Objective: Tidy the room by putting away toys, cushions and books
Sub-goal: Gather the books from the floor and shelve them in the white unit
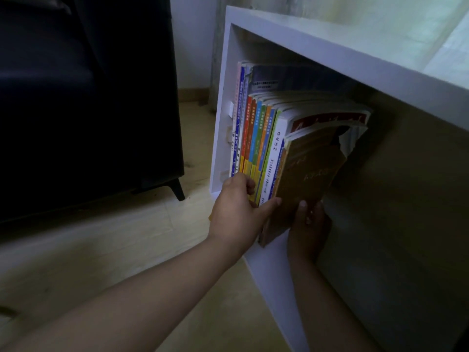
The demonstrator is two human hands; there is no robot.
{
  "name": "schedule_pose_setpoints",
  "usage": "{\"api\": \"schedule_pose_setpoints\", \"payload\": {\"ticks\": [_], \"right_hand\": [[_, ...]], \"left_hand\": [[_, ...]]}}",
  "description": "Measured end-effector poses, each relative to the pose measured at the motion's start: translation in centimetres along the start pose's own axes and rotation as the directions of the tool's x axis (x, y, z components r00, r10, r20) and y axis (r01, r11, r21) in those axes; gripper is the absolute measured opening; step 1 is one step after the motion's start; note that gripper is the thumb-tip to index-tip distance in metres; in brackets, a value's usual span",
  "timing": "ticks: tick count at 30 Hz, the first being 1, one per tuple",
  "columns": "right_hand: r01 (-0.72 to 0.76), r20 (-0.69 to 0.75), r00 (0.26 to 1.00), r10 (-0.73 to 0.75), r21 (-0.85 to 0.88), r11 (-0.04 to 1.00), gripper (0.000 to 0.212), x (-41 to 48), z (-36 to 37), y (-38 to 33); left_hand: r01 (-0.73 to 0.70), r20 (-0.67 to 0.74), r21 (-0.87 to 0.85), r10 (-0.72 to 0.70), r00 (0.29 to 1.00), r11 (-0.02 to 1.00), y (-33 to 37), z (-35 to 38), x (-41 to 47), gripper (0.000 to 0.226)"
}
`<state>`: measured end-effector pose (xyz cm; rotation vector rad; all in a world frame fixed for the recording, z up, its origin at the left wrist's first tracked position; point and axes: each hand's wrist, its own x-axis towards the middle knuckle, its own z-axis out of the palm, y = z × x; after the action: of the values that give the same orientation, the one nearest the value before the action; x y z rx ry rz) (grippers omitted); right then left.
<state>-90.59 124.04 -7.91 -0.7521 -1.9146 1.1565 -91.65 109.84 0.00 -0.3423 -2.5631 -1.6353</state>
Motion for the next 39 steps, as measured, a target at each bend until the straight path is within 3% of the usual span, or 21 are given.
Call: {"api": "schedule_pose_setpoints", "payload": {"ticks": [6,12,21,24,28,31,34,39], "right_hand": [[-0.075,0.115,0.991,0.074,0.004,0.997,0.067,0.7,-0.2,-0.1],[-0.142,0.082,0.988,0.133,0.115,0.983,0.036,-0.4,-0.5,-0.1],[-0.185,0.097,0.981,0.17,0.183,0.965,0.04,-1.3,-1.0,-0.5],[-0.191,0.108,0.979,0.175,0.174,0.966,0.04,-1.0,-1.1,-1.0],[-0.246,0.117,0.967,0.227,0.183,0.952,0.041,-0.7,-1.2,-0.9],[-0.26,0.107,0.964,0.243,0.19,0.947,0.04,-0.6,-1.0,-0.8],[-0.28,0.102,0.959,0.265,0.184,0.942,0.04,-0.1,-1.0,-0.8],[-0.292,0.131,0.953,0.272,0.173,0.941,0.039,0.7,-0.7,-0.7]], "left_hand": [[0.001,-0.01,0.011,-0.001,1.0,1.0,-0.1,0.2,0.1,0.042],[0.023,0.0,0.026,-0.023,1.0,0.999,0.0,0.2,0.2,0.044],[0.019,0.02,0.059,-0.02,1.0,0.998,-0.1,-0.5,0.0,0.044],[0.017,0.023,0.068,-0.019,1.0,0.998,0.5,-0.6,-0.1,0.06],[0.013,-0.053,0.08,-0.009,0.999,0.997,1.4,-0.3,0.2,0.11],[0.081,0.002,0.062,-0.081,0.997,0.995,1.2,-0.2,1.4,0.132],[0.097,0.076,0.024,-0.098,0.992,0.995,0.6,-0.3,3.1,0.138],[0.067,0.086,-0.064,-0.061,0.994,0.996,-0.1,-0.2,3.7,0.125]]}}
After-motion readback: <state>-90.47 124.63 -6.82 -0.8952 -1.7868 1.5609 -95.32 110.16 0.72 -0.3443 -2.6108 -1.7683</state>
